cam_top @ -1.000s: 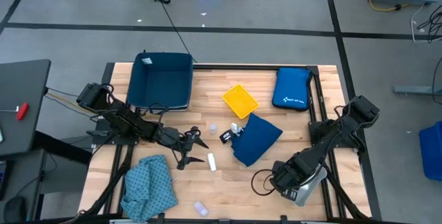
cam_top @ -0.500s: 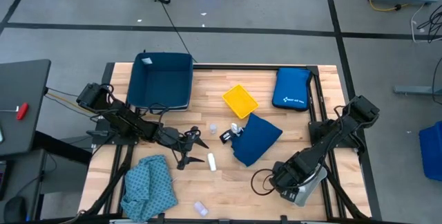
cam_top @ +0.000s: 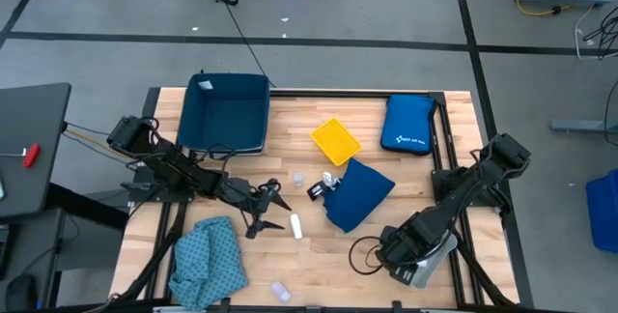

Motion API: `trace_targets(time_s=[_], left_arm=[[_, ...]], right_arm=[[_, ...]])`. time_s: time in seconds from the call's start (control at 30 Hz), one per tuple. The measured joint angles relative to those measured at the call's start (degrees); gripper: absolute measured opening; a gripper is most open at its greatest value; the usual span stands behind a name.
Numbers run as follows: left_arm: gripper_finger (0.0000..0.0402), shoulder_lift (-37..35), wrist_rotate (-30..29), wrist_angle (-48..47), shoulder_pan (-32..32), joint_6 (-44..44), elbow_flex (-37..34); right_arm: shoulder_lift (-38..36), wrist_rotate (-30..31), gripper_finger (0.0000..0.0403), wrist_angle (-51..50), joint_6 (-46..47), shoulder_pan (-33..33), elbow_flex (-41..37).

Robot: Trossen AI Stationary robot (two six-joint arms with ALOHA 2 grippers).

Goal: Pick & place medical supplies in basket/bin
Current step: Put the white rolled gauze into the gray bin

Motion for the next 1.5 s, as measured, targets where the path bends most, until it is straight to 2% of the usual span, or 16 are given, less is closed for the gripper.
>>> trace_targets(time_s=[0.13,0.27,0.47,0.53,0.63,0.73,0.8,0.97,1.07,1.2,1.33,1.5], left_arm=[[0.0278,0.0,-0.04,0.01,0.0,0.02,0.0],[0.0278,0.0,-0.07,0.02,0.01,0.07,0.0],[0.0278,0.0,-0.07,0.02,0.02,0.13,0.0],[0.0278,0.0,-0.09,0.02,0.02,0.13,0.0],[0.0278,0.0,-0.12,0.02,0.0,0.13,0.0],[0.0278,0.0,-0.5,0.02,0.02,0.13,0.0],[0.0278,0.0,-0.52,0.02,0.01,0.13,0.0],[0.0278,0.0,0.8,0.02,0.02,-0.38,0.0],[0.0278,0.0,2.58,0.02,0.0,-0.76,0.0],[0.0278,0.0,2.88,-2.05,-0.36,0.14,0.53],[0.0278,0.0,-1.64,-13.8,-2.08,4.66,4.78],[0.0277,0.04,-9.08,-34.29,-3.84,11.32,13.41]], right_arm=[[0.0,2.11,0.0171,-2.88,-1.07,0.01,3.14],[0.0,9.25,0.0171,-3.63,-4.69,-0.25,7.21],[-0.02,31.08,0.0163,-1.52,-16.2,-0.37,12.82],[-0.02,37.61,0.0145,1.44,-21.0,-0.37,13.41],[-0.02,45.37,0.0095,6.62,-28.81,-0.37,13.24],[-0.02,51.15,0.0025,12.85,-36.7,-0.87,12.03],[-0.02,54.13,0.0011,17.61,-42.03,-1.34,10.91],[-0.02,58.95,0.0004,34.77,-55.66,-3.37,5.91],[-0.02,61.21,0.0006,49.87,-65.88,-4.1,1.55],[-0.02,61.1,0.0003,71.61,-78.54,-4.73,-6.08],[-0.02,59.61,0.0002,87.41,-84.24,-5.7,-13.21],[-0.01,59.22,0.0002,92.12,-84.33,-6.72,-16.91]])
